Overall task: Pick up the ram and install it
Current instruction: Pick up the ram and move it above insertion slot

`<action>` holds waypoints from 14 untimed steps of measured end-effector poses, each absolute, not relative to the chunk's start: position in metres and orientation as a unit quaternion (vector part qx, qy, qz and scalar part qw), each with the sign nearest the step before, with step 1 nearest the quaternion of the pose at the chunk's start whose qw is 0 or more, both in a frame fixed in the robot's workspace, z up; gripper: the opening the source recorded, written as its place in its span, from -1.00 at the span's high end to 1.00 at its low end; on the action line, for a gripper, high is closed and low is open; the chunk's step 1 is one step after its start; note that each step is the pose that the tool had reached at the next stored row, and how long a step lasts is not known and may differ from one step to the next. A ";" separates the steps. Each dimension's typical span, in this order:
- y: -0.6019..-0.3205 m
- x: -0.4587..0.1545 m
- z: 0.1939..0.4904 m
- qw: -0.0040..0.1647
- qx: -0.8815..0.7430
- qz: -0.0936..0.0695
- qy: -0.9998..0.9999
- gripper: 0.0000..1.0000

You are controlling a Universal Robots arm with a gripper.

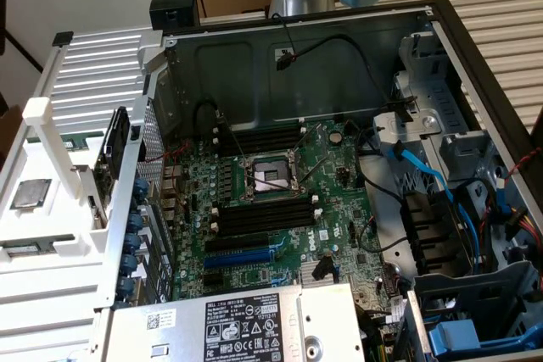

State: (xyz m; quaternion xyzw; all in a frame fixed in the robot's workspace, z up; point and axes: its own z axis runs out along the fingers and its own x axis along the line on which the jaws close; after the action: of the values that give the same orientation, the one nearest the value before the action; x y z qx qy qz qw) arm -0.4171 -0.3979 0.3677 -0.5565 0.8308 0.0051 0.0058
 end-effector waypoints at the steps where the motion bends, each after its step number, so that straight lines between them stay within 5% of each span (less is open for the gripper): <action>1: -0.398 -0.417 0.366 0.006 -0.572 0.005 0.820 0.80; 14: -0.398 -0.420 0.356 0.003 -0.651 0.007 0.759 0.80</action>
State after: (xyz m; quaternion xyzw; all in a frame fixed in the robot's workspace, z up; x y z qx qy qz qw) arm -0.4198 -0.3979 0.3560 -0.6510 0.7590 0.0071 0.0035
